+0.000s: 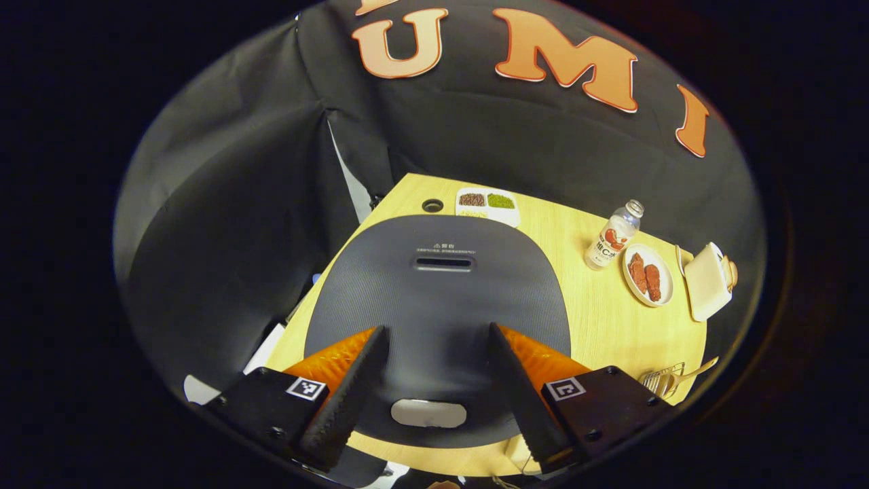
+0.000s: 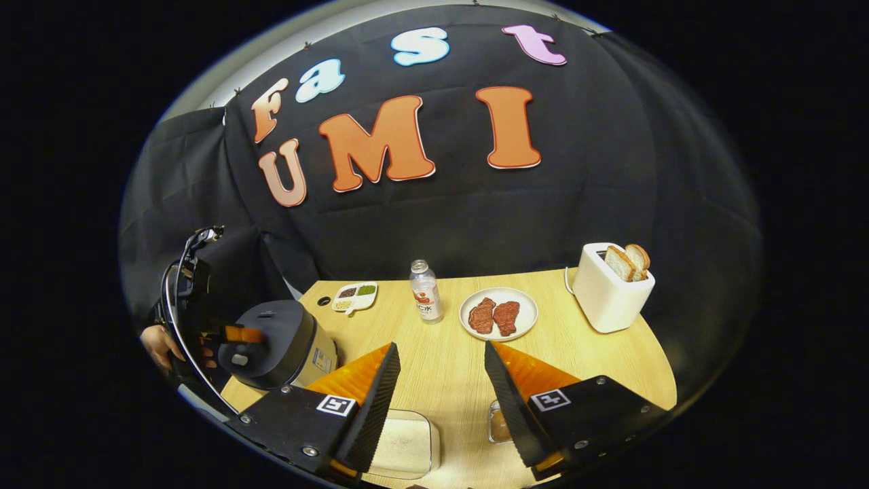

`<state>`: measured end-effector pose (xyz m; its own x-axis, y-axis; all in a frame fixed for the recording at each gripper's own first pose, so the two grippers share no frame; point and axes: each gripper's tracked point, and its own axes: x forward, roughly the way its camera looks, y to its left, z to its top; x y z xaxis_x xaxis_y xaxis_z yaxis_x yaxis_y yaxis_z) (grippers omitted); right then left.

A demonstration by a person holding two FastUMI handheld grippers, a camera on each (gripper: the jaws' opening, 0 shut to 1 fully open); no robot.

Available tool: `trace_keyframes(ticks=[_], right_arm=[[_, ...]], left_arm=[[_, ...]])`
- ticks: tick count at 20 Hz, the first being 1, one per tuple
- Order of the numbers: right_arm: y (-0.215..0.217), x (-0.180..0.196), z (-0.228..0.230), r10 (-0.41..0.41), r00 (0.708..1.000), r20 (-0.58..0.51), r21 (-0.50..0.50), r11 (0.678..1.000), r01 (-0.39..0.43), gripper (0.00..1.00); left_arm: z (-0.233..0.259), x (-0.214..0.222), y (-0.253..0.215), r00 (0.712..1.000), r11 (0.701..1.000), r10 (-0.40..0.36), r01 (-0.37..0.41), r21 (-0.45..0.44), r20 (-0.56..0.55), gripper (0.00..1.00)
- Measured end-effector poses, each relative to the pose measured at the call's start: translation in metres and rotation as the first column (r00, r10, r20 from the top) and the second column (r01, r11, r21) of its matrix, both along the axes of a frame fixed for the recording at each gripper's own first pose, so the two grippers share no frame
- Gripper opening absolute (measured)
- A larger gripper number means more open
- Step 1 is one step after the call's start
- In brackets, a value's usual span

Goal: Close the left gripper, press the button to open the rice cooker; take a wooden spoon from the chopstick holder with the right hand, scoop a spoonful of rice and pour it into the rice cooker, then put the wooden spoon back into the chopstick holder.

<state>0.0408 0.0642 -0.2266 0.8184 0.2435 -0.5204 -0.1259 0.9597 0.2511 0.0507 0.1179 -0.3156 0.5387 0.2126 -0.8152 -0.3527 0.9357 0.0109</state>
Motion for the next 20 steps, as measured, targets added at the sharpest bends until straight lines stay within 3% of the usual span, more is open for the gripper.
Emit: trace_keyframes(ticks=[4,6,10,16,17,18,20], right_arm=[[0.004,0.003,0.024,-0.007,0.998,0.070,-0.019,1.000,0.008,0.79],[0.003,0.006,0.043,-0.021,0.991,0.131,-0.034,0.999,0.025,0.79],[0.002,0.010,0.087,-0.040,0.968,0.246,-0.070,0.996,0.059,0.79],[-0.001,0.009,0.154,-0.038,0.919,0.393,-0.107,0.991,0.087,0.82],[-0.001,0.008,0.160,-0.037,0.912,0.410,-0.106,0.990,0.088,0.77],[-0.001,0.006,0.164,-0.036,0.906,0.421,-0.106,0.990,0.089,0.83],[-0.001,0.003,0.171,-0.031,0.897,0.441,-0.102,0.991,0.084,0.84]], left_arm=[[0.019,0.003,-0.011,0.993,0.998,-0.035,0.029,0.054,0.116,0.99],[0.053,0.018,-0.018,0.967,0.992,-0.086,0.062,0.106,0.240,0.99],[0.143,0.028,-0.050,0.872,0.984,-0.170,0.126,0.126,0.460,1.00],[0.237,0.024,-0.075,0.710,0.974,-0.226,0.177,0.142,0.667,0.98],[0.246,0.020,-0.077,0.689,0.971,-0.237,0.184,0.152,0.685,0.99],[0.253,0.016,-0.079,0.675,0.969,-0.246,0.184,0.164,0.695,1.00],[0.266,0.010,-0.082,0.651,0.966,-0.257,0.184,0.180,0.714,0.99]])
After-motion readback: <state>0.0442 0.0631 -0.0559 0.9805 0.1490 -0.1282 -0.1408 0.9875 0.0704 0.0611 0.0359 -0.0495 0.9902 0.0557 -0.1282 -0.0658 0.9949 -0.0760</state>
